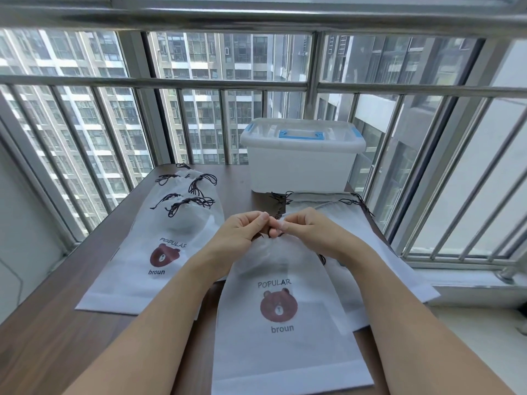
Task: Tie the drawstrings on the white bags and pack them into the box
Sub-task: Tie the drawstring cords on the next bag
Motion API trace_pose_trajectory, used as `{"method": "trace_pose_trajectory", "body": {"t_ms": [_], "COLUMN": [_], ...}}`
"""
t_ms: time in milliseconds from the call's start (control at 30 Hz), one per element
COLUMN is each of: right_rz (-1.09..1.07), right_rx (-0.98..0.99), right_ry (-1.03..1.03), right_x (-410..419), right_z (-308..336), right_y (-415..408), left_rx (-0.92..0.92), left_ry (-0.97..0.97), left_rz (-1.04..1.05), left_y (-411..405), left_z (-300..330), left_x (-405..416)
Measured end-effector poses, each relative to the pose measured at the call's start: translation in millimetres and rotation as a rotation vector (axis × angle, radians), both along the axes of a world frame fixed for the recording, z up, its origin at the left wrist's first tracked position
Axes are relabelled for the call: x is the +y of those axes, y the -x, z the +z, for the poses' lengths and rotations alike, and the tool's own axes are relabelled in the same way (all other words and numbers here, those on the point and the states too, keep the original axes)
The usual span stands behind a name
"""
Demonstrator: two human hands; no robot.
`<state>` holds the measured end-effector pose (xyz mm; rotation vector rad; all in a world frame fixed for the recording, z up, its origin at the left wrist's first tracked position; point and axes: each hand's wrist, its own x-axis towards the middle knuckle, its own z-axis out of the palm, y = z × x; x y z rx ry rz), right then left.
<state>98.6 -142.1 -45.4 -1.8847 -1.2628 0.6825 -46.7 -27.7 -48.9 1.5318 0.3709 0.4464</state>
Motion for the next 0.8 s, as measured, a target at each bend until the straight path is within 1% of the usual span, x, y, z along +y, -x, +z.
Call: {"method": "trace_pose_trajectory", "body": {"t_ms": [67,133,200,267,333,433,533,567,667,800], "right_rz": [0.022,0.044,0.082,0.096,0.079,-0.013,-0.082,-0.071,-0.002,-0.007], "right_rx": [-0.019,-0.01,0.042,0.133,0.144,0.098,0.158,0.145,0.019,-0.135], "right_ry": [-0.025,-0.041,-0.021,0.02,0.017,-0.124,-0.281,-0.304,-0.317,-0.351], "right_x": [-2.2,-5.3,-9.4,-11.8,-11.8,-9.4,-8.5,-8.2,-8.1,-6.3], "right_z": [4.1,7.0,9.7,10.5,10.5,13.4,17.5,16.4,15.3,12.6], "right_y": [4.0,1.5,2.0,2.7,2.9,2.4,1.0,0.3,4.6,6.7], "left_rx": [-0.003,-0.01,-0.029,-0.035,-0.015,0.005,0.011,0.011,0.01,0.046], "left_ry": [-0.002,0.004,0.007,-0.006,-0.035,-0.017,0.059,0.042,-0.044,-0.171], "left_rz": [-0.014,0.015,0.048,0.038,-0.001,-0.058,-0.123,-0.134,-0.133,-0.035], "left_y": [-0.6,-1.4,-2.1,-2.3,-2.3,-1.7,-2.1,-2.4,-1.5,-2.8], "left_z": [-0.4,0.3,0.7,0.4,-1.1,-3.4,-3.7,-4.4,-4.4,-7.5], "left_x": [0.5,1.3,1.7,1.3,0.5,0.8,1.4,1.7,1.4,5.3]}}
